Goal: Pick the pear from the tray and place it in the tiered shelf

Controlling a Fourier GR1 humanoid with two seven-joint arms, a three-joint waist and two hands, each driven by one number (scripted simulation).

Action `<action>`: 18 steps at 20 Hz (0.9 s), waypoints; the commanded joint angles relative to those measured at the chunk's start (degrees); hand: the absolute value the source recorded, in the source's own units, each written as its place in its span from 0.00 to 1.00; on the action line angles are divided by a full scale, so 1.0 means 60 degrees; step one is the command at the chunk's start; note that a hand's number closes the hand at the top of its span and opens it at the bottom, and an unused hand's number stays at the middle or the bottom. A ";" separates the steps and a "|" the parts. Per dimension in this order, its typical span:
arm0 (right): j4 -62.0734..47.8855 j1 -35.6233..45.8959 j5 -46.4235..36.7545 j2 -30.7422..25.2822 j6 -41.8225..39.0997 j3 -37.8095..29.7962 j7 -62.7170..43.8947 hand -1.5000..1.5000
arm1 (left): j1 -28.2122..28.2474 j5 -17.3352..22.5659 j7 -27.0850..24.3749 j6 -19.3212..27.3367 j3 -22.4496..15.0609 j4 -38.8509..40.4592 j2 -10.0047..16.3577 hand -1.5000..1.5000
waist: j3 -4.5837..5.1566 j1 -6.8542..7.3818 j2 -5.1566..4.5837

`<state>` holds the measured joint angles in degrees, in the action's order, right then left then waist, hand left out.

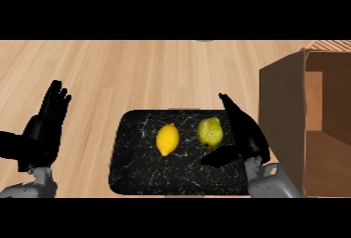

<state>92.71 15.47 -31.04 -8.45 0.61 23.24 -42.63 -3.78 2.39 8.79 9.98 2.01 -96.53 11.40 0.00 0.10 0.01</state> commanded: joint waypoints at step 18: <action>-0.3128 0.0814 -0.1713 0.1192 0.0345 -0.0707 0.2614 1.00 | 0.0110 -0.0175 -0.0222 -0.0689 0.0475 0.0221 -0.0263 0.50 | 0.0001 0.0025 -0.0007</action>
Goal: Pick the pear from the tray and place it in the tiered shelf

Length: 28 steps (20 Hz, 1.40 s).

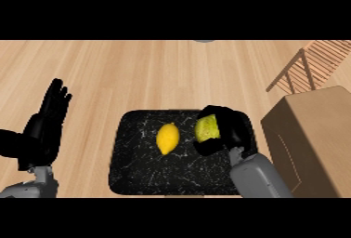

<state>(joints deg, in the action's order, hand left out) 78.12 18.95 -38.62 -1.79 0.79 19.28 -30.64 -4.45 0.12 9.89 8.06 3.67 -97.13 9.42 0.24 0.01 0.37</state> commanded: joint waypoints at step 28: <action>-0.2825 -0.0881 0.6150 -1.0808 -0.6150 -0.5497 1.2719 1.00 | -0.0002 -0.0211 -0.0028 0.0079 0.0092 0.0037 -0.0157 0.50 | -0.0039 -0.0123 -0.0063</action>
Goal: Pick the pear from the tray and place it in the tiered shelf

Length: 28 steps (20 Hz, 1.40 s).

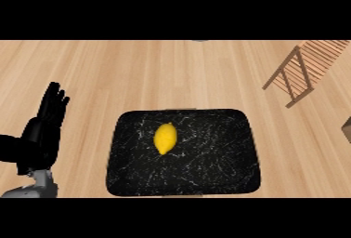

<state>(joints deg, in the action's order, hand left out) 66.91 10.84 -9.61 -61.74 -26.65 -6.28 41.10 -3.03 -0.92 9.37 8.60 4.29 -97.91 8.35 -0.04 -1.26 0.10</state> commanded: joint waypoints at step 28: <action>-0.7583 0.6504 -0.0478 0.0823 0.0521 -0.0072 0.0340 1.00 | -0.0560 -0.0201 -0.0009 -0.0176 -0.0375 0.0384 -0.0299 0.50 | -0.0024 0.0745 -0.0186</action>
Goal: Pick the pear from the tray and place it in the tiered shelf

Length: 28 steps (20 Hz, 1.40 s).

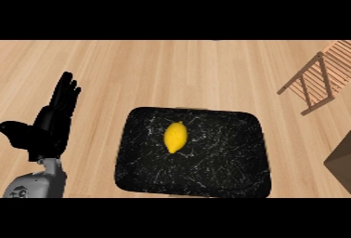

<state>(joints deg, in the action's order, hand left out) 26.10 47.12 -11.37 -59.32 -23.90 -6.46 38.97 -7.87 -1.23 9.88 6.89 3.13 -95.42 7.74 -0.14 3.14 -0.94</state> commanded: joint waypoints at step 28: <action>-0.3111 0.2604 -0.0499 0.1953 -0.0407 -0.0446 0.0394 0.00 | 0.0313 -0.0318 -0.0109 0.0199 -0.0448 -0.0286 -0.0499 0.50 | -0.0020 0.0141 -0.0096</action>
<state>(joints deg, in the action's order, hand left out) 8.12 61.28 -15.84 -48.81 -23.50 -7.52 39.86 -6.94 -1.58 9.69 6.43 2.39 -96.79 6.97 -0.26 4.00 -1.56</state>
